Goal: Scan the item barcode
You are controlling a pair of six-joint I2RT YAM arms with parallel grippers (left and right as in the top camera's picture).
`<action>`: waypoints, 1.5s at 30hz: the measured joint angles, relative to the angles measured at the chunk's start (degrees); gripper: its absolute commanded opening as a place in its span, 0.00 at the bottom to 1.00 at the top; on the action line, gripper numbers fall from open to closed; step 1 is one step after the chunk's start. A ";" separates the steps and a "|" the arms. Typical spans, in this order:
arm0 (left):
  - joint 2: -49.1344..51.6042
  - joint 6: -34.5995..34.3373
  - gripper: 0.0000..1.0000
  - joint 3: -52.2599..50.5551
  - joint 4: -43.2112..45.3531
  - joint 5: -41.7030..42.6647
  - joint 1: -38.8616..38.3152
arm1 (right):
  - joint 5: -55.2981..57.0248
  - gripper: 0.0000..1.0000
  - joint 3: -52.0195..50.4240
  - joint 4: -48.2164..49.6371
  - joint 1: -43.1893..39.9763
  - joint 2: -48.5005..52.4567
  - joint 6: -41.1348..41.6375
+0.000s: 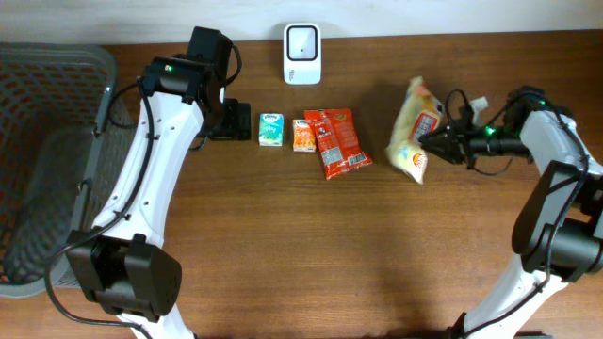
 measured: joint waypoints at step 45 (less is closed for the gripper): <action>0.00 0.00 0.99 0.00 0.00 0.02 0.00 | 98.95 0.04 16.83 -13.55 18.23 -0.22 25.64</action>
